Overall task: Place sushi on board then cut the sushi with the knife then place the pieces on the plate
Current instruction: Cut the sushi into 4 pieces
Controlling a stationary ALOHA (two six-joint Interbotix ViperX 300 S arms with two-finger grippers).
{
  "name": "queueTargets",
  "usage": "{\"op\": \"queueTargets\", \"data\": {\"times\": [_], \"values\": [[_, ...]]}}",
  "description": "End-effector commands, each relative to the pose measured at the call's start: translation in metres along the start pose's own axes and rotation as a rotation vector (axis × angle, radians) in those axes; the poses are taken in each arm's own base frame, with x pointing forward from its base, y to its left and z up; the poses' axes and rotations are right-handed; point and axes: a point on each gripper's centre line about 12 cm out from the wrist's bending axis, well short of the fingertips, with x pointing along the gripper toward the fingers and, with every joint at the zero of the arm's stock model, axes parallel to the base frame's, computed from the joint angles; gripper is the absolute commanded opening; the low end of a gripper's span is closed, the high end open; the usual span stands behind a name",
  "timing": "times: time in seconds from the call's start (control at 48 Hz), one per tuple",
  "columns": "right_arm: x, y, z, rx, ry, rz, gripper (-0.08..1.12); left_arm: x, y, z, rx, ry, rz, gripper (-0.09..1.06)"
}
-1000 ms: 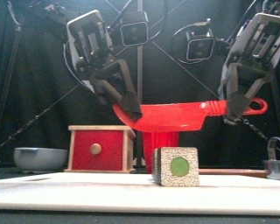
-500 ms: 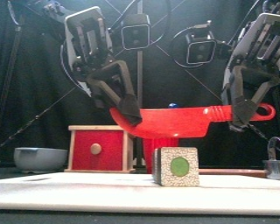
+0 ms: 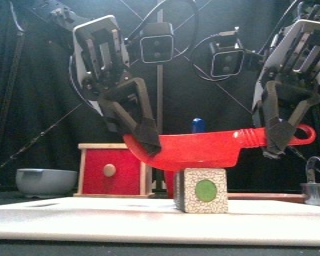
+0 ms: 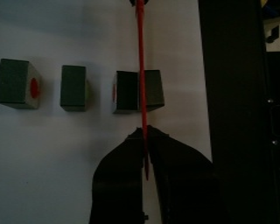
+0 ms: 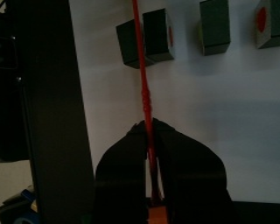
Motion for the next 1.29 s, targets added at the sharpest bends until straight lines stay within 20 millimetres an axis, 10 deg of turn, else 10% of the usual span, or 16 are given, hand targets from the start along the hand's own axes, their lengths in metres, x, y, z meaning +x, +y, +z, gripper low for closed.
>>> {"op": "queueTargets", "data": {"times": [0.021,1.292], "values": [[-0.006,0.004,0.009,-0.003,-0.033,0.011,0.37,-0.005,-0.007,0.011,0.009,-0.032,-0.014,0.4],[0.025,0.008,-0.001,-0.003,0.051,0.0,0.37,0.015,-0.001,-0.005,0.003,0.031,0.003,0.4]]}}
